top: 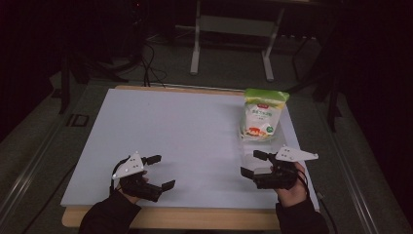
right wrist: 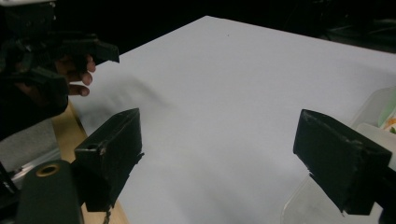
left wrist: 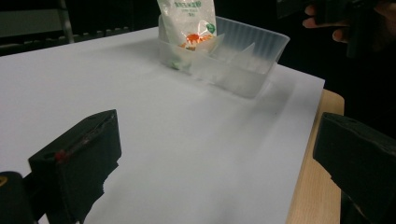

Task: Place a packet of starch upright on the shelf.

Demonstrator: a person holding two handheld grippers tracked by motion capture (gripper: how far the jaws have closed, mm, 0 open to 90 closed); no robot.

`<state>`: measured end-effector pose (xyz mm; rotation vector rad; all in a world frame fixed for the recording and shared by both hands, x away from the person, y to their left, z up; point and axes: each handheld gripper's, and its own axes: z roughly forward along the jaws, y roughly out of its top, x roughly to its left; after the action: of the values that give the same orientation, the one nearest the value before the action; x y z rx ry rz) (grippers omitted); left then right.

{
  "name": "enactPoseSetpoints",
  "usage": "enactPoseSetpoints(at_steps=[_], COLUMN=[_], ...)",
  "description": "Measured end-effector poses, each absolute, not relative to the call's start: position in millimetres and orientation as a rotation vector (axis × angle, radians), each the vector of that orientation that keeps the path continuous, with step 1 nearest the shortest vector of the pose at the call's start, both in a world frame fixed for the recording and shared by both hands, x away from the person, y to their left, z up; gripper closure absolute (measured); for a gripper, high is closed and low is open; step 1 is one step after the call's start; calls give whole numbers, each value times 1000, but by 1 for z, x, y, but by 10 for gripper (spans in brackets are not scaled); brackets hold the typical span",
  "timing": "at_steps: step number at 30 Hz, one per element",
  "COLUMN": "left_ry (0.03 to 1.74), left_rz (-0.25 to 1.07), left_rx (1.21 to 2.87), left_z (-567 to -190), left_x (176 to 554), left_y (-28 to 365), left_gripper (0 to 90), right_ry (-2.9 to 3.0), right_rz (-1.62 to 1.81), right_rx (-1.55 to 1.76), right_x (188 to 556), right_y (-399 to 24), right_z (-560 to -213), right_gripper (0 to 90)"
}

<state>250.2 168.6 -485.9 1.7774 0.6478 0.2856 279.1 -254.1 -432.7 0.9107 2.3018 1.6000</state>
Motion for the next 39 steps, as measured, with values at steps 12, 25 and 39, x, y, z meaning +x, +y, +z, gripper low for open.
enactPoseSetpoints(at_steps=[12,25,39], left_ry=[637,626,620], left_rz=[286,281,273], left_rx=[1788,1800,1829], left_z=[-486,-488,-493], left_x=[249,249,249], left_y=[168,167,165], left_gripper=[15,15,15], right_ry=[2307,2303,2356], right_rz=[1583,1461,1439], right_rx=[827,757,741], right_x=[253,239,239], right_y=[-250,-253,-258], right_z=[-450,-464,-474], right_gripper=[152,149,151])
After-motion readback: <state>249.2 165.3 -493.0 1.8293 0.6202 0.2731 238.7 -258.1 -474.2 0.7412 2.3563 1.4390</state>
